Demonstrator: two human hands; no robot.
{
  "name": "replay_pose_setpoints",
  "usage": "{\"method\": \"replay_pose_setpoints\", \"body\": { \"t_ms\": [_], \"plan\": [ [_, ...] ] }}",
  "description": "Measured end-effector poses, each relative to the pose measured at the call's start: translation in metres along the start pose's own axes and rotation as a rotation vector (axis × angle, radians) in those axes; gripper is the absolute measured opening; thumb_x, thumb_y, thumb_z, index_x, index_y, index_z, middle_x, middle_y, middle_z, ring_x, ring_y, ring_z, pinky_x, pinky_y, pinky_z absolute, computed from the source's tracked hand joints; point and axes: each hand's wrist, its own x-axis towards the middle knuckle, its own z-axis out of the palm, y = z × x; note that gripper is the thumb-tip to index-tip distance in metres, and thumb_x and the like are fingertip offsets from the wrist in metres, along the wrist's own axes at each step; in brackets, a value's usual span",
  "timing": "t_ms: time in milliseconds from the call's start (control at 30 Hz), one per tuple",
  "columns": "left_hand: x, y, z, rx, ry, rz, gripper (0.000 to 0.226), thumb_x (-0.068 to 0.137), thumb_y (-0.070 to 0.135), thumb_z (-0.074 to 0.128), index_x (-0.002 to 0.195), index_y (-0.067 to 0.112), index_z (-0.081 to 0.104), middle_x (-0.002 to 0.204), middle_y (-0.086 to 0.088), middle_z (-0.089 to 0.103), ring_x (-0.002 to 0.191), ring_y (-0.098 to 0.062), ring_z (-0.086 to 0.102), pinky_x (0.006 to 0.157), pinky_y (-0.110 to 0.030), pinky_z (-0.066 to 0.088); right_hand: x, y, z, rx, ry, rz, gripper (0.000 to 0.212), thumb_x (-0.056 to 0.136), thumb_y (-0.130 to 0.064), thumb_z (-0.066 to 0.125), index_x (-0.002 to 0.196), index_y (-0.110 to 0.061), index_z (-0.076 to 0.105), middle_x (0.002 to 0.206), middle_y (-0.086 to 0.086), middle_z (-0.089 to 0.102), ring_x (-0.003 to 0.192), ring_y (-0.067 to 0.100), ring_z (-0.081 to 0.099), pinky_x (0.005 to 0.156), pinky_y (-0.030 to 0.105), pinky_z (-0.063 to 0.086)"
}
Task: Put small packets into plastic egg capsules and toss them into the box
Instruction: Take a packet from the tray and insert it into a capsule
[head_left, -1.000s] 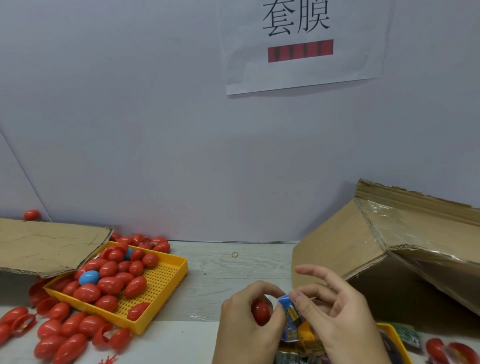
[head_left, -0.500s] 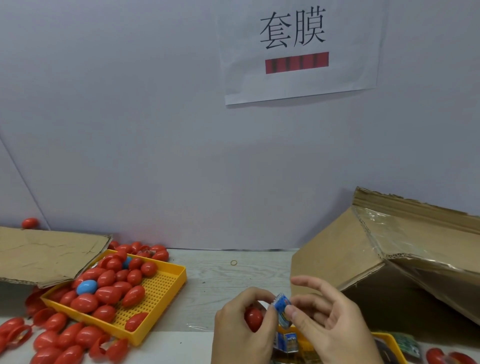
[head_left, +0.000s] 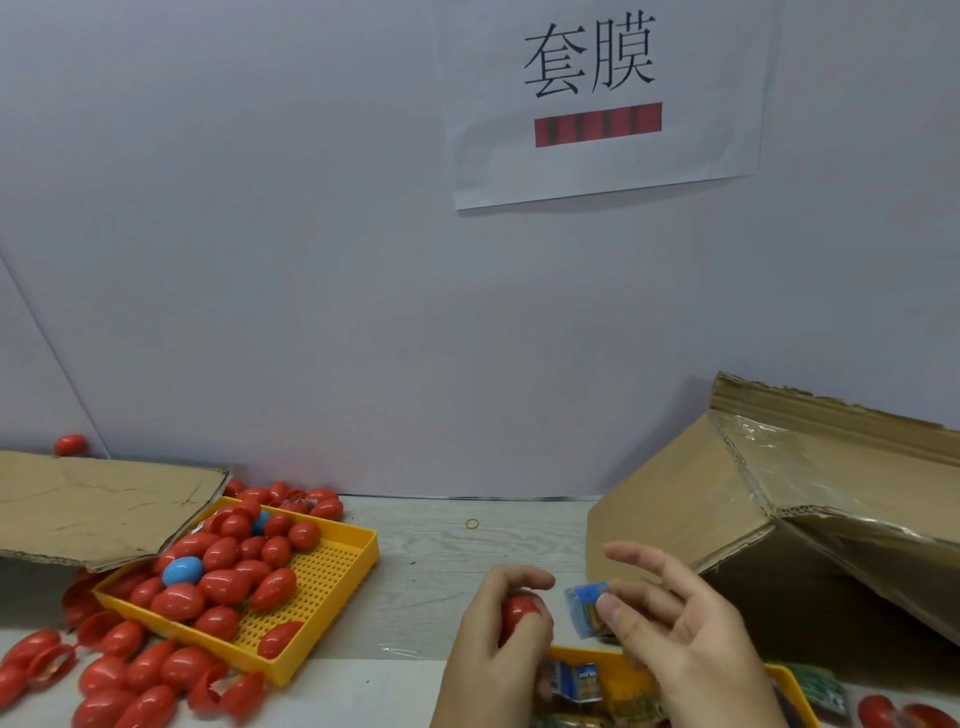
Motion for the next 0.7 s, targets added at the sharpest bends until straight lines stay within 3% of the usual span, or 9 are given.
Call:
{"method": "replay_pose_setpoints", "body": {
  "t_ms": [67, 167, 300, 467, 533, 600, 633, 700],
  "plan": [
    [0.0046, -0.0036, -0.0002, -0.175, 0.001, -0.063, 0.027, 0.071, 0.001, 0.051, 0.094, 0.008, 0.064, 0.076, -0.01, 0.058, 0.051, -0.021, 0.05, 0.053, -0.032, 0.04, 0.0013, 0.0005, -0.0017, 0.027, 0.054, 0.004, 0.036, 0.076, 0.005, 0.071, 0.1, -0.021, 0.066, 0.074, 0.004, 0.074, 0.054, 0.005, 0.066, 0.045, 0.013, 0.046],
    [0.0074, -0.0053, -0.0006, -0.166, 0.043, -0.054, 0.036, 0.088, -0.021, 0.042, 0.1, 0.007, 0.06, 0.089, -0.016, 0.058, 0.055, -0.019, 0.058, 0.055, -0.033, 0.05, 0.0026, 0.0013, -0.0025, 0.026, 0.102, 0.0, 0.033, 0.078, 0.003, 0.071, 0.099, -0.022, 0.066, 0.075, 0.0, 0.074, 0.049, 0.003, 0.063, 0.044, 0.013, 0.046],
    [0.0052, -0.004, -0.0016, -0.136, 0.095, 0.028, 0.031, 0.088, -0.008, 0.062, 0.108, 0.014, 0.056, 0.103, -0.014, 0.063, 0.073, -0.024, 0.073, 0.068, -0.028, 0.06, 0.0036, 0.0028, -0.0018, 0.025, 0.131, -0.009, 0.032, 0.078, 0.003, 0.071, 0.098, -0.022, 0.066, 0.073, 0.001, 0.074, 0.048, 0.003, 0.063, 0.043, 0.013, 0.046],
    [0.0043, 0.0019, -0.0031, -0.191, 0.168, 0.02, 0.016, 0.08, 0.007, 0.075, 0.095, 0.013, 0.07, 0.096, -0.012, 0.07, 0.073, -0.028, 0.075, 0.077, -0.037, 0.061, 0.0047, 0.0036, -0.0024, 0.033, 0.137, 0.006, 0.033, 0.077, 0.002, 0.072, 0.099, -0.022, 0.066, 0.074, 0.002, 0.074, 0.05, 0.004, 0.064, 0.043, 0.014, 0.046],
    [0.0062, 0.0004, -0.0053, -0.235, 0.176, -0.024, 0.025, 0.072, 0.011, 0.08, 0.096, 0.015, 0.073, 0.096, -0.011, 0.072, 0.076, -0.027, 0.075, 0.079, -0.038, 0.061, 0.0051, 0.0035, -0.002, 0.033, 0.131, 0.017, 0.033, 0.077, 0.001, 0.072, 0.099, -0.022, 0.066, 0.074, 0.001, 0.074, 0.05, 0.005, 0.065, 0.043, 0.014, 0.047],
    [0.0062, 0.0003, -0.0067, -0.258, 0.169, -0.053, 0.042, 0.062, 0.004, 0.088, 0.099, 0.019, 0.075, 0.1, -0.011, 0.073, 0.081, -0.026, 0.076, 0.09, -0.043, 0.056, 0.0049, 0.0032, -0.0022, 0.032, 0.129, 0.02, 0.033, 0.076, 0.001, 0.072, 0.099, -0.022, 0.066, 0.074, 0.002, 0.074, 0.05, 0.005, 0.065, 0.043, 0.014, 0.047],
    [0.0063, 0.0001, -0.0069, -0.274, 0.163, -0.06, 0.047, 0.059, 0.0, 0.09, 0.1, 0.019, 0.076, 0.1, -0.011, 0.074, 0.083, -0.026, 0.075, 0.091, -0.043, 0.056, 0.0047, 0.0031, -0.0024, 0.03, 0.128, 0.021, 0.033, 0.076, 0.001, 0.072, 0.099, -0.022, 0.066, 0.074, 0.002, 0.074, 0.05, 0.005, 0.065, 0.043, 0.014, 0.047],
    [0.0064, 0.0002, -0.0068, -0.316, 0.14, -0.04, 0.041, 0.062, 0.006, 0.089, 0.1, 0.014, 0.074, 0.098, -0.015, 0.074, 0.081, -0.03, 0.075, 0.077, -0.037, 0.061, 0.0046, 0.0033, -0.0024, 0.026, 0.124, 0.025, 0.033, 0.076, 0.001, 0.072, 0.099, -0.022, 0.066, 0.074, 0.003, 0.074, 0.049, 0.005, 0.065, 0.043, 0.014, 0.047]
  ]
}}
